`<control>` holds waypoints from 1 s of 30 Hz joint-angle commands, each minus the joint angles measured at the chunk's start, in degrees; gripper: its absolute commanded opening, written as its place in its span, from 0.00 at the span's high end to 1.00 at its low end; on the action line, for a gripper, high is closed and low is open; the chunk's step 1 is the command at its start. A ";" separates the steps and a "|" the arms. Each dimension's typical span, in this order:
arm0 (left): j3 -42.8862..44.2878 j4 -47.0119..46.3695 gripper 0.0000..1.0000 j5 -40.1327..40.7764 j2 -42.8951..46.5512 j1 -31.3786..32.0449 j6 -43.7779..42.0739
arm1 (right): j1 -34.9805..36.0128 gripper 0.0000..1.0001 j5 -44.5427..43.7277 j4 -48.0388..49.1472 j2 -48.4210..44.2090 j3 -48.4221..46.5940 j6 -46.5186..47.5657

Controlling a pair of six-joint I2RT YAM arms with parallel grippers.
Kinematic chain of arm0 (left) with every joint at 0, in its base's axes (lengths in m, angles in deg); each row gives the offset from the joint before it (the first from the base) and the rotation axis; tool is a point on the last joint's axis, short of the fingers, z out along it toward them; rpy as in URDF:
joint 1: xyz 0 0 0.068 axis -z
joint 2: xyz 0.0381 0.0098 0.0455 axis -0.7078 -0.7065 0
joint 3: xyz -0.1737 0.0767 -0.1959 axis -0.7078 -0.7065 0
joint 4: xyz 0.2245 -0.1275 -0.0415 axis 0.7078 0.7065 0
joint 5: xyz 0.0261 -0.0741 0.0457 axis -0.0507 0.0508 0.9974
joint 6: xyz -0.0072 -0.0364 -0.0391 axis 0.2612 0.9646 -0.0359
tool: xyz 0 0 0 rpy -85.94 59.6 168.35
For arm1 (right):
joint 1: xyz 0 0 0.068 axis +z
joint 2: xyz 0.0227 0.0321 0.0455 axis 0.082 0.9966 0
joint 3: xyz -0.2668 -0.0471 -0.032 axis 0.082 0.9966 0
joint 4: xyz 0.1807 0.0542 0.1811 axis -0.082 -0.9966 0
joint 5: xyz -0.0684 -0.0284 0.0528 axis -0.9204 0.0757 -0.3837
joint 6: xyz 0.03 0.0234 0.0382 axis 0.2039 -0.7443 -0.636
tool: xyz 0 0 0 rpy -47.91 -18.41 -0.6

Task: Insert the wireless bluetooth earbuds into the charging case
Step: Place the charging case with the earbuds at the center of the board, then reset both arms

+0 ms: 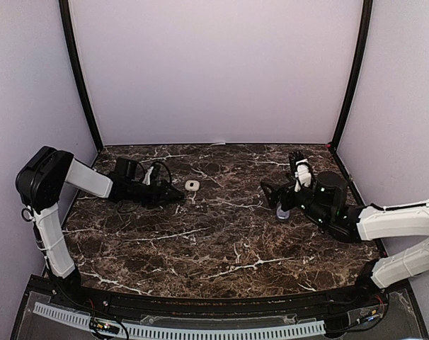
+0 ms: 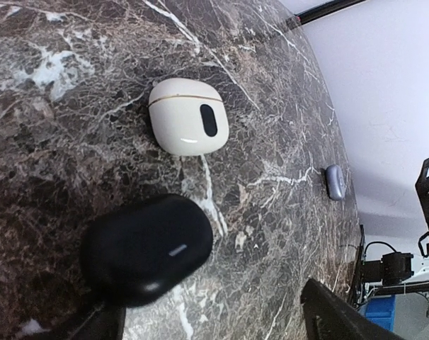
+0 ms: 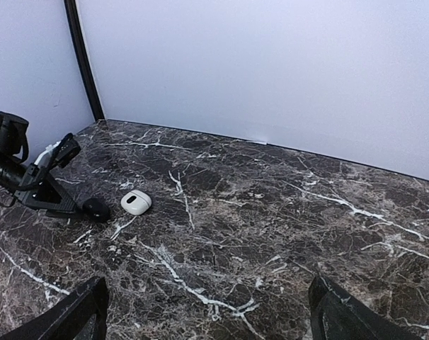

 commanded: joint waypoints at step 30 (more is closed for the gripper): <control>-46.81 -40.94 0.01 56.26 48.43 -10.14 -30.67 | -34.81 0.11 2.41 45.83 9.87 20.40 16.15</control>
